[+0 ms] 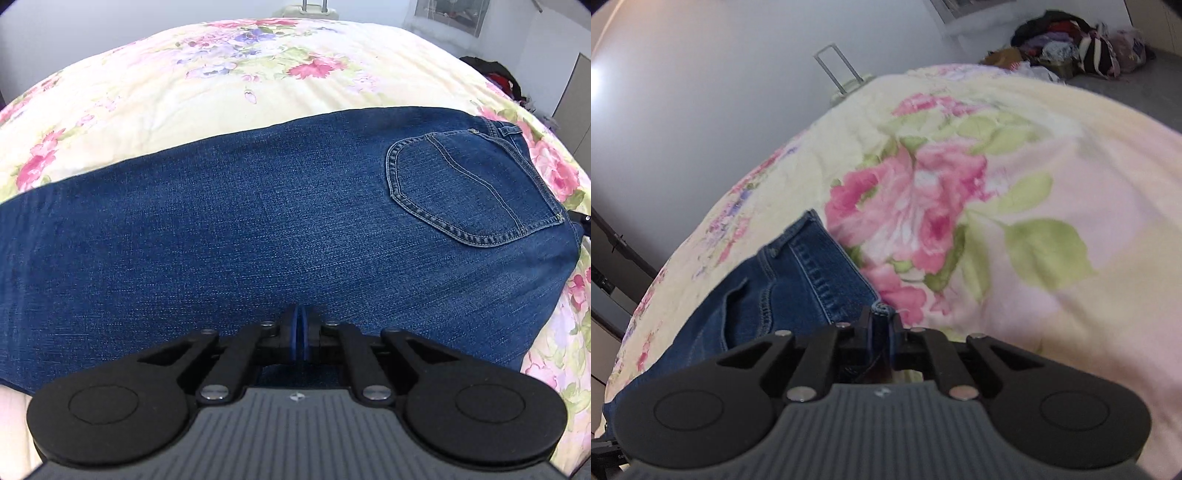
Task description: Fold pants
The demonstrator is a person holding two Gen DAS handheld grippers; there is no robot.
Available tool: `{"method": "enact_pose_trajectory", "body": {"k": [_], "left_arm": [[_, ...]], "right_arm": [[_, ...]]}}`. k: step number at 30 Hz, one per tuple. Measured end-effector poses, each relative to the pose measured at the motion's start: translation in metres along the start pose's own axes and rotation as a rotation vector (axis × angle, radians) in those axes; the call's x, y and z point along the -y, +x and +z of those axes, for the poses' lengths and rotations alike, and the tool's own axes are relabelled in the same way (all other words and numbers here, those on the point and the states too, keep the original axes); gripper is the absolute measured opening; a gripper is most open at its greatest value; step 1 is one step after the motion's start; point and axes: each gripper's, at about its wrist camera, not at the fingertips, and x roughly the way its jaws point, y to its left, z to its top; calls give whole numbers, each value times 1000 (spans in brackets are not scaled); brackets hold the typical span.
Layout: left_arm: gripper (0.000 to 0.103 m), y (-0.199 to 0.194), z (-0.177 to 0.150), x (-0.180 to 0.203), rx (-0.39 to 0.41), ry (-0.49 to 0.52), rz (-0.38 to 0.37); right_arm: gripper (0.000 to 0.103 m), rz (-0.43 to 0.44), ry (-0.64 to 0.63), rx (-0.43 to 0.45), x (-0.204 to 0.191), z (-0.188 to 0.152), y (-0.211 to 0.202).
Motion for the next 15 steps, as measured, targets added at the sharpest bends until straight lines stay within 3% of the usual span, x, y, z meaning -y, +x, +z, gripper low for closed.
{"method": "enact_pose_trajectory", "body": {"k": [3,5,6,9,12,15], "left_arm": [[10,-13,-1,4,22,15,1],[16,-29,-3,-1,67,4,-21],[19,-36,-2,-5,84,-3,-30],[21,-60,0,-23,121,-43,-37],[22,-82,7,-47,140,-67,-14],[22,-106,11,-75,177,-55,56]], "right_arm": [[3,-1,70,-26,12,-6,9],[21,-19,78,-33,11,-1,4],[25,-34,64,-24,6,1,-3],[25,-50,-59,24,-24,9,-25],[25,-20,-209,41,-66,-7,-46],[25,87,-341,22,-121,-33,-56]]}}
